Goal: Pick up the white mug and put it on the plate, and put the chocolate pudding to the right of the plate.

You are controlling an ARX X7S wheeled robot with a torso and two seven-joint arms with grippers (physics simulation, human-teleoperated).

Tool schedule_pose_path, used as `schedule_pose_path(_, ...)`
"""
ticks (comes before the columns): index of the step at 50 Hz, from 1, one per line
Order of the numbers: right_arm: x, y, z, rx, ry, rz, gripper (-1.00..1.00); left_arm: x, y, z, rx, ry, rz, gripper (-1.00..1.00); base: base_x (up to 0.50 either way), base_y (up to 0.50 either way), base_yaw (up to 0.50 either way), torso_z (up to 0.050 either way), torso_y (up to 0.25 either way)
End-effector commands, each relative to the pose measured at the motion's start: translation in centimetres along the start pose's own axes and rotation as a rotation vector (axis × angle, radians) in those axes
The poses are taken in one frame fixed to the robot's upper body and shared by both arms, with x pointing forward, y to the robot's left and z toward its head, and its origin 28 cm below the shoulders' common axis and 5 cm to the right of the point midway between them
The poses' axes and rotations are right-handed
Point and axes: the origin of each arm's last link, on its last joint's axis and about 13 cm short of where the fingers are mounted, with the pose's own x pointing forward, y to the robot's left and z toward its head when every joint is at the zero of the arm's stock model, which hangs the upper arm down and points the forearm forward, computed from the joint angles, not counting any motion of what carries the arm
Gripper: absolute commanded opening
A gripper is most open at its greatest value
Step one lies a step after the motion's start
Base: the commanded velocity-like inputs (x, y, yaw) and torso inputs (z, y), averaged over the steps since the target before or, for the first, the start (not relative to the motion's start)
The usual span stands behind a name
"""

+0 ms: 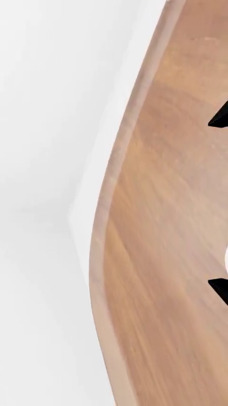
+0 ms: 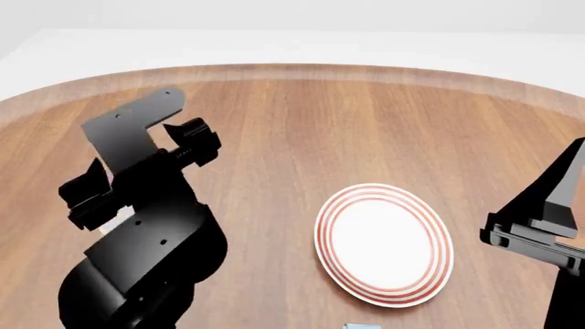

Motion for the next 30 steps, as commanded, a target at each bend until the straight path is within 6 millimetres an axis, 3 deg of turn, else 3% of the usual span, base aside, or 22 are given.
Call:
schedule_pose_path(1, 0.0, 0.1, -0.1, 0.009, 0.004, 0.005, 1.0, 1.1, -2.0, -0.3, 0.097, 0.072, 0.095, 1.0, 0.0, 0.0, 0.0, 0.0, 0.0)
schedule_pose_path(4, 0.0, 0.1, 0.0, 0.012, 0.006, 0.004, 1.0, 1.6, -2.3, -1.2, 0.126, 0.171, 0.12, 1.0, 0.0, 0.0, 0.0, 0.0, 0.0)
schedule_pose_path(15, -0.1, 0.2, -0.1, 0.022, 0.012, 0.007, 1.0, 2.2, -3.2, -1.6, 0.16, 0.219, 0.181, 1.0, 0.0, 0.0, 0.0, 0.0, 0.0)
schedule_pose_path(23, -0.1, 0.2, -0.1, 0.025, 0.012, 0.008, 1.0, 3.2, -3.0, -3.2, 0.166, 0.248, 0.289, 1.0, 0.0, 0.0, 0.0, 0.0, 0.0)
schedule_pose_path(30, -0.2, 0.2, 0.0, 0.029, 0.011, 0.01, 1.0, 3.7, -2.9, -4.6, 0.153, 0.311, 0.285, 1.0, 0.0, 0.0, 0.0, 0.0, 0.0)
